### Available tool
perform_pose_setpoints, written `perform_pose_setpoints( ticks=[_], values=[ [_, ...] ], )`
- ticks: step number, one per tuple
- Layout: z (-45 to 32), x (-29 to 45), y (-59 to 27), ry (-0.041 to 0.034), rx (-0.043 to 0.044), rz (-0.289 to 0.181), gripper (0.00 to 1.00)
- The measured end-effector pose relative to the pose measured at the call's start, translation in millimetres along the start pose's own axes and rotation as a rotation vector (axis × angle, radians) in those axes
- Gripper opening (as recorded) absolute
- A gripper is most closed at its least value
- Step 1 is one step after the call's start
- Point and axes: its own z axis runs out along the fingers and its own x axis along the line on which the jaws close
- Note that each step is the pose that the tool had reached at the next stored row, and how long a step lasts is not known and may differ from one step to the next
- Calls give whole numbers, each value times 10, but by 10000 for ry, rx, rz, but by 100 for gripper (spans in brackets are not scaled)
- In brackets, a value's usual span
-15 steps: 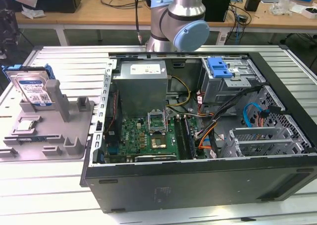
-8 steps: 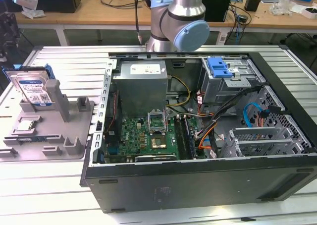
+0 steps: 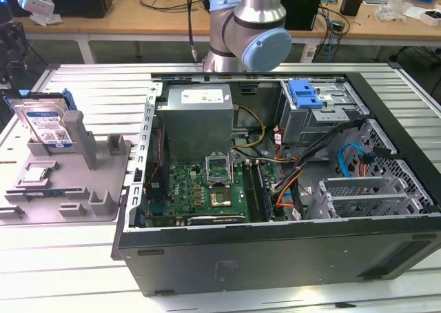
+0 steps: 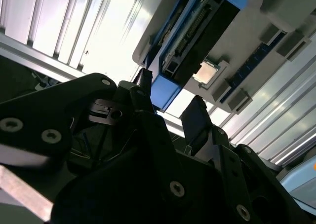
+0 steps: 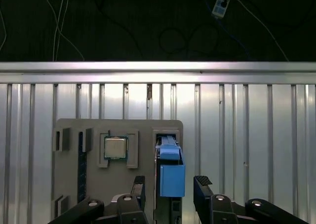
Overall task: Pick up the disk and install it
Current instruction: 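Pick up the disk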
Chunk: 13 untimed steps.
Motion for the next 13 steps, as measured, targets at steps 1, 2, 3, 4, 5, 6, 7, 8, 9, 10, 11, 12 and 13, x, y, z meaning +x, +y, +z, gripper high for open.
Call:
perform_pose_setpoints(
  ticks=[1,2,3,4,5,6,7,8,9,10,11,12,13],
  values=[
    [4,1,-2,0,0,0,51],
    [12,2,-3,-1,1,0,51],
    [16,3,-4,0,0,0,51],
    [19,4,-5,0,0,0,51],
    [27,5,-7,-1,0,1,51],
    [38,6,-9,-1,0,1,51],
    [52,7,-11,0,0,0,51],
    [64,7,-12,-1,1,0,51],
    [77,7,-12,0,0,1,51],
    [89,6,-13,0,0,1,51],
    [100,6,-13,0,0,0,51],
    [109,6,-14,0,0,1,51],
    [116,6,-14,0,-1,0,51]
  ],
)
